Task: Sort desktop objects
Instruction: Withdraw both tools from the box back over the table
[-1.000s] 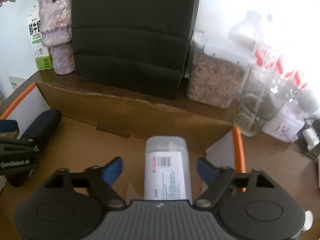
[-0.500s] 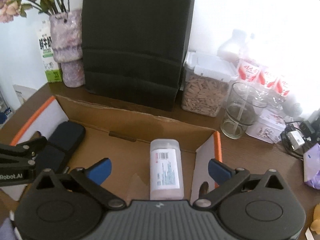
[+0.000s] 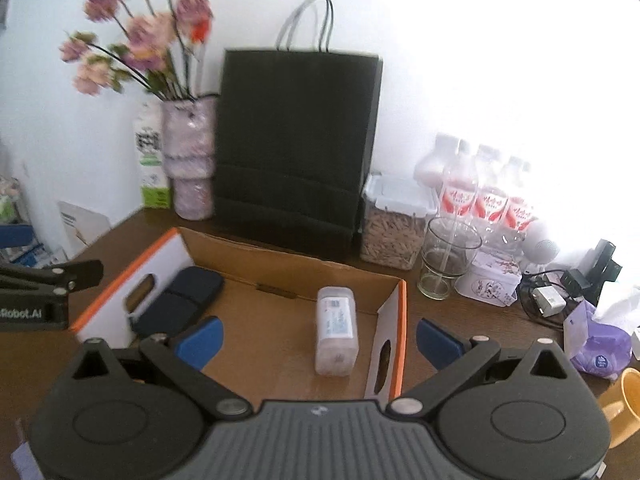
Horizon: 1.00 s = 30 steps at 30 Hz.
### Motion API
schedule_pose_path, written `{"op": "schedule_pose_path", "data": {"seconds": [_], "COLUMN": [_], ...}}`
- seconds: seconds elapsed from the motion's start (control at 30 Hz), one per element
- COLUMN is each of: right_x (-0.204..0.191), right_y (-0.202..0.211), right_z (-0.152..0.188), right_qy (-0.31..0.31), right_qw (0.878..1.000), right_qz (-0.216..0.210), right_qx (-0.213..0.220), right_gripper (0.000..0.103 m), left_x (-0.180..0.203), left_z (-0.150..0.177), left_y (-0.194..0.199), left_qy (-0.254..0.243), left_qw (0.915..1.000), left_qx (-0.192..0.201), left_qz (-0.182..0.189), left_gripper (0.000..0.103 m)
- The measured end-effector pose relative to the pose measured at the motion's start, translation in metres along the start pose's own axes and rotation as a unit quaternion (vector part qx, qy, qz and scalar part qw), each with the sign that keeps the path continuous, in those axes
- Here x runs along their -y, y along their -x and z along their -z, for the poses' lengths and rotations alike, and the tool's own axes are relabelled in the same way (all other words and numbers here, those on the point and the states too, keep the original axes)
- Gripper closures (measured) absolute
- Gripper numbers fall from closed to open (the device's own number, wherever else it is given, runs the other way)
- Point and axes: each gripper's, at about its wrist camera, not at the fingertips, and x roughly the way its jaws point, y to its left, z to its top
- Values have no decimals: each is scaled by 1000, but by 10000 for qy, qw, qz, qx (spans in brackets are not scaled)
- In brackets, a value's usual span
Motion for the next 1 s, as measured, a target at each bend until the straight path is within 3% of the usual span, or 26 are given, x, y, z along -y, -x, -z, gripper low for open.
{"op": "schedule_pose_path", "data": {"seconds": [0.2,0.4,0.73,1.0], "right_x": [-9,-17,-30,-41], "right_y": [57,92,112,111], "right_z": [45,95,163,202], "right_qy": [158,-6,-589,-567], "right_qw": [9986,9974,9965,9980], "right_qz": [-59,-283,-383,-285], "right_qx": [492,669,455,83], "right_gripper": [0,0,0,0], "left_x": [-10,-19,-22,-25], "left_z": [36,78,146,176], "left_y": [49,82,112,117], "left_qy": [221,428,638,682], "left_qw": [9992,9977,9969,9967], "left_qx": [335,526,435,425], "left_qz": [83,97,172,125], "left_gripper": [0,0,0,0]}}
